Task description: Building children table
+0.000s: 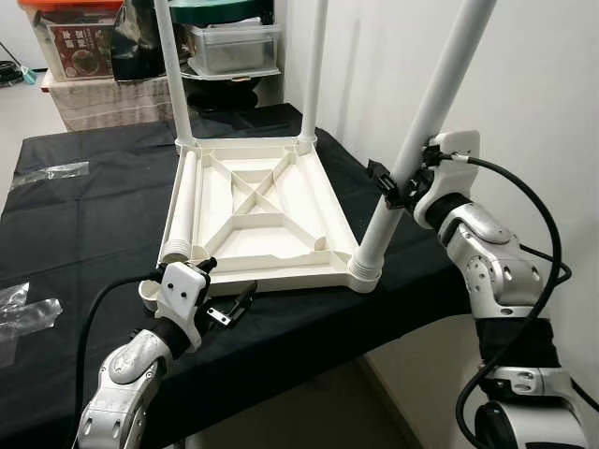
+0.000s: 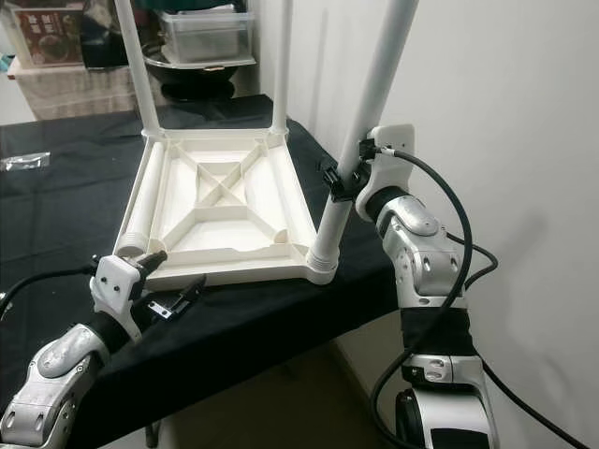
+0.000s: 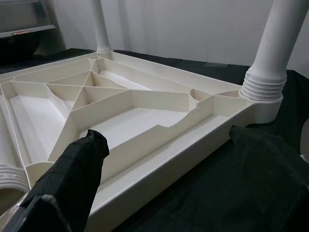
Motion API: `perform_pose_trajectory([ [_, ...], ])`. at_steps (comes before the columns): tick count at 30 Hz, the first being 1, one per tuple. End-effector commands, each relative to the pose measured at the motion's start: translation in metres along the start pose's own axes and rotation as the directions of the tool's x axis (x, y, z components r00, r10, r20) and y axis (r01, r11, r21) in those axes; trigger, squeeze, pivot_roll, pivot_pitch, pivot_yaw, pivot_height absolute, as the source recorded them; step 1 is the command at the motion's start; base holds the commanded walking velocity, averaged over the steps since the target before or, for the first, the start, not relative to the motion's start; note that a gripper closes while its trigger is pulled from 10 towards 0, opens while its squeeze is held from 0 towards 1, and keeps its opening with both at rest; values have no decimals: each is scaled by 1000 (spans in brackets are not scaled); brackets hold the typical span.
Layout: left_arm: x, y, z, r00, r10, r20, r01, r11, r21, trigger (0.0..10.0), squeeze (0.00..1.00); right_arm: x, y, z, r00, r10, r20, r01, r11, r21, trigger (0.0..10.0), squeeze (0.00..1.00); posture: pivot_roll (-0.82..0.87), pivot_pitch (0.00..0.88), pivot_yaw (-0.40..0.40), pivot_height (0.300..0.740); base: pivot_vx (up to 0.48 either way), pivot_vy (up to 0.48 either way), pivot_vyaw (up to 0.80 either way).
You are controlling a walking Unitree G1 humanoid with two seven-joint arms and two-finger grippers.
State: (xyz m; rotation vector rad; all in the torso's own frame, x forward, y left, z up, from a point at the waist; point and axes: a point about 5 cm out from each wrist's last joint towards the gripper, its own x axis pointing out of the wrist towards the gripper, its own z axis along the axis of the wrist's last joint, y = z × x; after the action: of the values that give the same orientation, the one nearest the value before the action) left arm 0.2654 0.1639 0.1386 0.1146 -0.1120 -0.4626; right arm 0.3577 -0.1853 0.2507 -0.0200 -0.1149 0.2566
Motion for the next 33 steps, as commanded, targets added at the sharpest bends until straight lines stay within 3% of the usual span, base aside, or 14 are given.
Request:
perform_pose_trajectory([
  [1, -1, -2, -4, 1000, -13, -22, 13, 1000, -8, 10000, 0, 2, 1, 3, 1000, 20, 15, -20, 1000, -13, 10000, 0, 13, 0, -58, 740, 0, 0, 0],
  [24, 0, -1, -4, 999, -24, -21, 24, 1000, -1, 10000, 0, 5, -3, 7, 992, 121, 38, -118, 991, -70, 10000, 0, 22, 0, -60, 740, 0, 0, 0],
  [26, 0, -2, -4, 999, -27, -22, 27, 1000, 1, 10000, 0, 6, -5, 6, 992, 122, 29, -120, 990, -72, 9333, 0, 22, 0, -60, 740, 0, 0, 0],
  [27, -1, -2, -4, 999, -27, -22, 27, 1000, 1, 10000, 0, 6, -5, 5, 992, 124, 27, -122, 990, -73, 8510, 0, 22, 0, -60, 740, 0, 0, 0],
  [29, -1, -2, -4, 999, -28, -22, 28, 1000, 1, 10000, 0, 6, -5, 5, 992, 126, 26, -124, 990, -73, 8275, 0, 22, 0, -60, 740, 0, 0, 0],
  [30, -1, -2, -4, 999, -28, -22, 28, 1000, 1, 10000, 0, 6, -6, 5, 991, 129, 22, -127, 989, -73, 6549, 0, 24, 0, -60, 740, 0, 0, 0],
  [32, -1, -3, -4, 999, -29, -22, 29, 1000, 2, 10000, 0, 7, -6, 4, 991, 136, 17, -134, 988, -77, 5647, 0, 24, 0, -60, 740, 0, 0, 0],
  [33, -1, -3, -4, 999, -30, -22, 30, 1000, 2, 10000, 0, 7, -6, 4, 990, 141, 16, -139, 987, -80, 5647, 0, 24, 0, -60, 740, 0, 0, 0],
])
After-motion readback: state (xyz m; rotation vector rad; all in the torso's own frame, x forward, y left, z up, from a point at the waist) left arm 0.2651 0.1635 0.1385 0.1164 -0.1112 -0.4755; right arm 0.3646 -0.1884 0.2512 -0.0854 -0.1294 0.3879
